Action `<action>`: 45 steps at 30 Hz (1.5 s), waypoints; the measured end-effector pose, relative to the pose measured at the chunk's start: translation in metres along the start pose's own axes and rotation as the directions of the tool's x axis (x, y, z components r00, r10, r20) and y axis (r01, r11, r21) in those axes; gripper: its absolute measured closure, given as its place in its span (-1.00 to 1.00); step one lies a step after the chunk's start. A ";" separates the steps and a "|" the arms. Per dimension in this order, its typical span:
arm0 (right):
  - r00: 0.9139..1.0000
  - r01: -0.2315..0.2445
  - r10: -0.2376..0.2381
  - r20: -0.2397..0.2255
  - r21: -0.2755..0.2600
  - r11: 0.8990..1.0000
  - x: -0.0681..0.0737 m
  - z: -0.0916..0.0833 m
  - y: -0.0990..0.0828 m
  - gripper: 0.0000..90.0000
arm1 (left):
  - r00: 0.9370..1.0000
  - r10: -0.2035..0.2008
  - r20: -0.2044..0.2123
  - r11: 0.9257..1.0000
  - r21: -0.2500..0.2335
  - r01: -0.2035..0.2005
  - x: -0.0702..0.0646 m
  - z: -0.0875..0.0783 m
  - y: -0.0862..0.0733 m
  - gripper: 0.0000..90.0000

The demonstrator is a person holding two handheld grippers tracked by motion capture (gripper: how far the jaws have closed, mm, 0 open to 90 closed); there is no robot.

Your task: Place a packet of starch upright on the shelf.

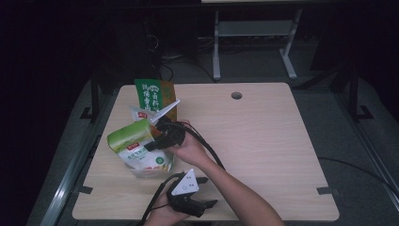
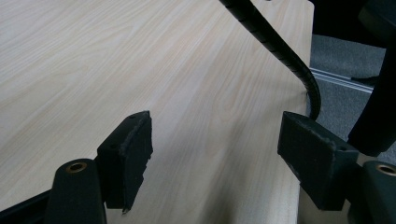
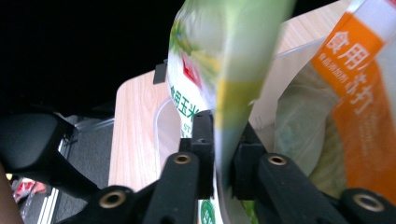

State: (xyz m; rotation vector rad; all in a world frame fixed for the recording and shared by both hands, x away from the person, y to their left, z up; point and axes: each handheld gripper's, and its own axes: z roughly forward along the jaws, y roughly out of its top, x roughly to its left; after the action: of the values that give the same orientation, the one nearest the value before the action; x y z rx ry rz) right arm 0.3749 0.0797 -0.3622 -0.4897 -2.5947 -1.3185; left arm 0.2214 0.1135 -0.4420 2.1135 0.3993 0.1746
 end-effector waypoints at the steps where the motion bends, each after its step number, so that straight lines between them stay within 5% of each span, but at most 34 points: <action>1: 1.000 0.004 -0.004 0.003 0.005 1.000 0.000 -0.001 0.000 0.79 | 1.000 -0.002 0.000 1.000 0.000 0.002 0.000 0.000 0.000 -0.42; 19: 0.999 0.028 -0.029 0.013 0.060 0.998 -0.002 -0.008 -0.012 0.82 | 1.000 -0.021 -0.009 1.000 0.007 0.021 0.002 0.002 0.000 -0.42; 25: 0.999 0.039 -0.039 0.016 0.022 0.999 0.000 -0.020 -0.009 0.75 | 1.000 -0.026 -0.010 1.000 0.014 0.026 0.003 0.003 -0.001 -0.42; 33: 0.999 0.034 -0.035 0.013 0.053 0.998 -0.002 -0.020 -0.014 0.90 | 1.000 -0.026 -0.011 1.000 0.013 0.027 0.004 0.003 -0.001 -0.42; 45: 1.000 0.022 -0.022 0.005 0.039 0.999 -0.005 -0.023 -0.019 0.81 | 1.000 -0.022 -0.013 1.000 0.016 0.023 0.005 0.002 -0.001 -0.42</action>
State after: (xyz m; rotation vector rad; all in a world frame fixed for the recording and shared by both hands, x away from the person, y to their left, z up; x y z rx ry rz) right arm 0.3725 0.0498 -0.3646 -0.4604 -2.6323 -1.2732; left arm 0.2262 0.1139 -0.4440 2.1237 0.4334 0.1729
